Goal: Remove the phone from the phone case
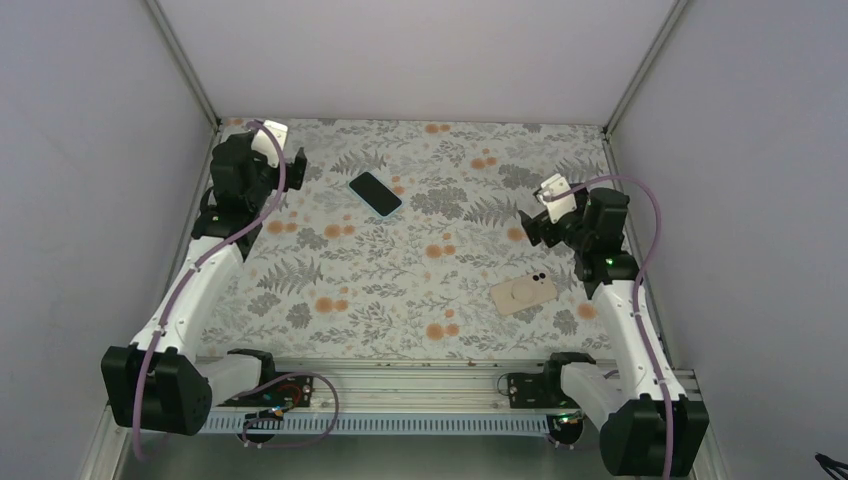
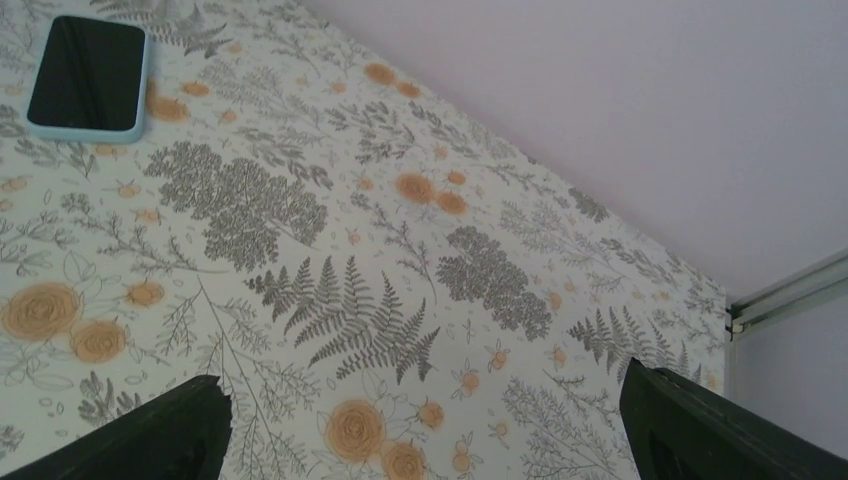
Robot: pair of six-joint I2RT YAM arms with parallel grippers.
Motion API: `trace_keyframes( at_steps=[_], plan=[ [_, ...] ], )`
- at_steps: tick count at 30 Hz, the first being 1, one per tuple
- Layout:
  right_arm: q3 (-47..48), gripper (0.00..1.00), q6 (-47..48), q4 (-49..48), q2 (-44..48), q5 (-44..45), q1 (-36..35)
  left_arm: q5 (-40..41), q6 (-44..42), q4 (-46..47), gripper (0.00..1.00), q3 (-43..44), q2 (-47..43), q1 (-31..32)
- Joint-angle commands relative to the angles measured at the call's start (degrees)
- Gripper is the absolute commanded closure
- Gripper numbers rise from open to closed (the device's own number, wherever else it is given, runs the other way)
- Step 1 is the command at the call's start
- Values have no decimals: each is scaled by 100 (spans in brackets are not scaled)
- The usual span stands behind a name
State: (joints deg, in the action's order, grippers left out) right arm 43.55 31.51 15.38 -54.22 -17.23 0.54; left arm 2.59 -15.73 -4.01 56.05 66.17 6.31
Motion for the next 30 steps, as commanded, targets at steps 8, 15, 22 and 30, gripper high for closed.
trace_keyframes(
  at_steps=[8,15,22,30],
  plan=[
    [509,0,1173,2029,-323,776,106,157,-376,-388,0,118,-161,59],
    [-357,0,3290,4257,811,1604,375,-241,-968,-328,0,-131,-366,63],
    [-517,31,3344,4545,276,2443,417,-611,-981,-439,0,-143,-231,63],
    [-226,91,2885,4385,-1292,1986,782,-781,-1129,-465,0,-271,-267,62]
  ],
)
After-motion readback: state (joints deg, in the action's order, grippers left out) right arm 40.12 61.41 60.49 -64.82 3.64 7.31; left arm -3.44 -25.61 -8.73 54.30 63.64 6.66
